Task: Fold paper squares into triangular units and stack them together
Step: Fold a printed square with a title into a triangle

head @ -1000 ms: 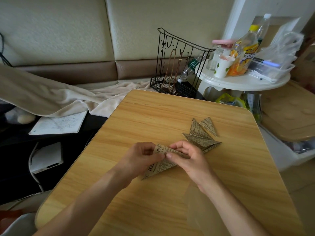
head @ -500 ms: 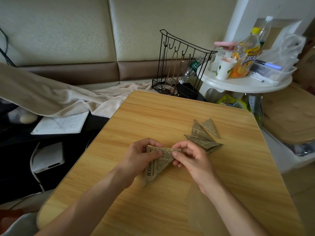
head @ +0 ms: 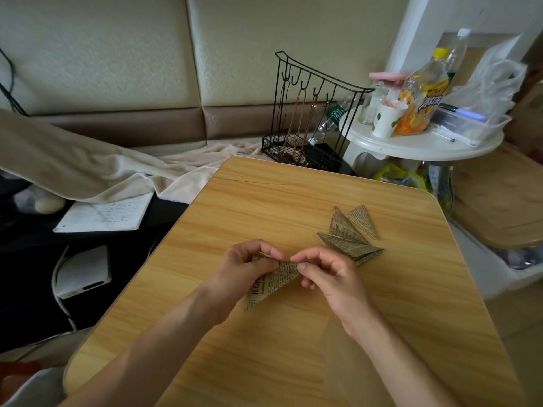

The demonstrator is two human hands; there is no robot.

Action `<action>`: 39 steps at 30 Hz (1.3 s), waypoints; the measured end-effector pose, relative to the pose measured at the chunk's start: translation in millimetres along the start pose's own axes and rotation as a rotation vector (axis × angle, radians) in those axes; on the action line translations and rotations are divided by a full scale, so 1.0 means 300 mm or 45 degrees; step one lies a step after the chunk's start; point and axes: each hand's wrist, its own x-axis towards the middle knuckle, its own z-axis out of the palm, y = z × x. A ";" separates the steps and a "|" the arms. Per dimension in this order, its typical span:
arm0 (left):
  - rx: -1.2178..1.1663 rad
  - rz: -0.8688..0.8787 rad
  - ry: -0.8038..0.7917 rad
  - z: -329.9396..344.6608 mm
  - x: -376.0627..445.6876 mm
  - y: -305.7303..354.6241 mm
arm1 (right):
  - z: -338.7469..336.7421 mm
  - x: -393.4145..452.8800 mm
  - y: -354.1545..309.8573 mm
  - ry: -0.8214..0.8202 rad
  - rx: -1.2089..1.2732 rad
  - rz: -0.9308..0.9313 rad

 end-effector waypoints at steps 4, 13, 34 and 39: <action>-0.037 -0.040 0.024 0.007 0.000 0.003 | 0.001 -0.001 0.003 0.015 -0.027 0.001; -0.063 -0.043 0.033 0.007 -0.002 0.006 | 0.004 -0.002 0.010 0.046 0.008 -0.034; 0.165 0.097 0.056 0.019 -0.007 0.002 | 0.018 -0.003 -0.005 -0.019 -0.073 0.053; 0.126 0.053 0.000 0.016 -0.006 -0.006 | 0.005 0.002 -0.003 0.065 0.040 0.128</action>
